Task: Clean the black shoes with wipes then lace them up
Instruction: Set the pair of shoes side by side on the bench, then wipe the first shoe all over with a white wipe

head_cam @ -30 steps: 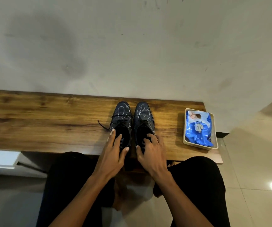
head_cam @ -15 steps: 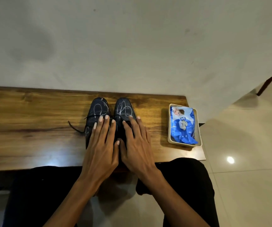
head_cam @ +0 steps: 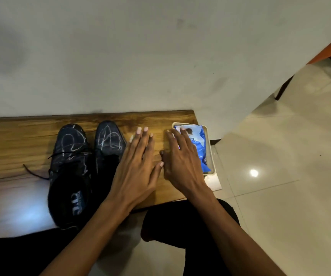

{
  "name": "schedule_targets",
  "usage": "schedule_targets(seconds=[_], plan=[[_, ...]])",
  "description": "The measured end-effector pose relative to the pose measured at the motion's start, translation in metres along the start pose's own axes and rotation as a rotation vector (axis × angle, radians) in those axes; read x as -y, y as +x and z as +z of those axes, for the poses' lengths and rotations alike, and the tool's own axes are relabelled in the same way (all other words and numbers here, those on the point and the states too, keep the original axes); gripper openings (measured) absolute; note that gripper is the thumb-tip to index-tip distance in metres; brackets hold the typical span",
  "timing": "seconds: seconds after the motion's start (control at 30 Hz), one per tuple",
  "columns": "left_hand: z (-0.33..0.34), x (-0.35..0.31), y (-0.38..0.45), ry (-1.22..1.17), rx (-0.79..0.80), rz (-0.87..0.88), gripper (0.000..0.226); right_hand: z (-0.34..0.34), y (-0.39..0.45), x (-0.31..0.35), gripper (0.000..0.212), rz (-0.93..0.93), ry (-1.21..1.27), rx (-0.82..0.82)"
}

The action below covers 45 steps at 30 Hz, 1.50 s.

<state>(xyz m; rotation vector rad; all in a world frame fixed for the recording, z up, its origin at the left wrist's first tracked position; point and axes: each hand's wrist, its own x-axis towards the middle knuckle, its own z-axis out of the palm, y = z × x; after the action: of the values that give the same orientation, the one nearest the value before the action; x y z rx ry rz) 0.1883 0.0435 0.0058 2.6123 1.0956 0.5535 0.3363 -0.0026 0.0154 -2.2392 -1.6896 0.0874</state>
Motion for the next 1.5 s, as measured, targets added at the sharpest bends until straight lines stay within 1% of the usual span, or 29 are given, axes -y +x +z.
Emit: schedule_targets(seconds=[0.13, 0.17, 0.27, 0.33, 0.4, 0.53, 0.7, 0.77, 0.87, 1.07, 1.17, 1.3, 1.4, 1.5], plan=[[0.026, -0.027, 0.028, -0.039, 0.054, 0.076, 0.072, -0.007, 0.015, -0.05, 0.058, 0.033, -0.132, 0.045], [0.033, -0.032, 0.033, -0.048, 0.078, 0.089, 0.072, -0.007, 0.018, -0.061, 0.055, 0.053, -0.169, 0.061], [0.053, -0.042, 0.045, -0.07, 0.16, 0.118, 0.071, -0.003, 0.023, -0.079, 0.03, 0.088, -0.275, 0.109], [0.064, -0.046, 0.052, -0.077, 0.239, 0.114, 0.072, -0.001, 0.026, -0.085, 0.023, 0.101, -0.3, 0.115], [0.072, -0.047, 0.056, -0.06, 0.294, 0.11, 0.071, 0.002, 0.029, -0.088, 0.025, 0.124, -0.304, 0.133], [0.079, -0.049, 0.063, -0.069, 0.315, 0.109, 0.068, 0.008, 0.038, -0.096, 0.033, 0.171, -0.318, 0.169], [0.081, -0.051, 0.066, -0.107, 0.317, 0.081, 0.067, 0.007, 0.039, -0.097, 0.029, 0.168, -0.336, 0.201], [0.081, -0.05, 0.063, -0.134, 0.312, 0.08, 0.067, 0.008, 0.039, -0.099, 0.027, 0.184, -0.315, 0.181], [0.076, -0.048, 0.057, -0.196, 0.267, 0.057, 0.066, 0.006, 0.037, -0.1, 0.029, 0.205, -0.235, 0.05], [0.055, -0.046, 0.047, -0.338, 0.154, -0.024, 0.062, -0.019, 0.026, -0.073, 0.014, 0.198, 0.006, -0.193], [0.029, -0.037, 0.036, -0.396, 0.086, -0.084, 0.061, -0.027, 0.024, -0.047, 0.009, 0.157, 0.132, -0.275], [-0.017, -0.012, 0.006, -0.465, 0.013, -0.18, 0.061, -0.031, 0.024, 0.003, 0.007, 0.05, 0.374, -0.298], [-0.051, 0.014, -0.023, -0.523, -0.06, -0.273, 0.061, -0.028, 0.024, 0.044, 0.011, -0.009, 0.47, -0.235], [-0.078, 0.04, -0.056, -0.579, -0.177, -0.412, 0.05, -0.018, 0.025, 0.08, 0.012, -0.077, 0.548, -0.164]])
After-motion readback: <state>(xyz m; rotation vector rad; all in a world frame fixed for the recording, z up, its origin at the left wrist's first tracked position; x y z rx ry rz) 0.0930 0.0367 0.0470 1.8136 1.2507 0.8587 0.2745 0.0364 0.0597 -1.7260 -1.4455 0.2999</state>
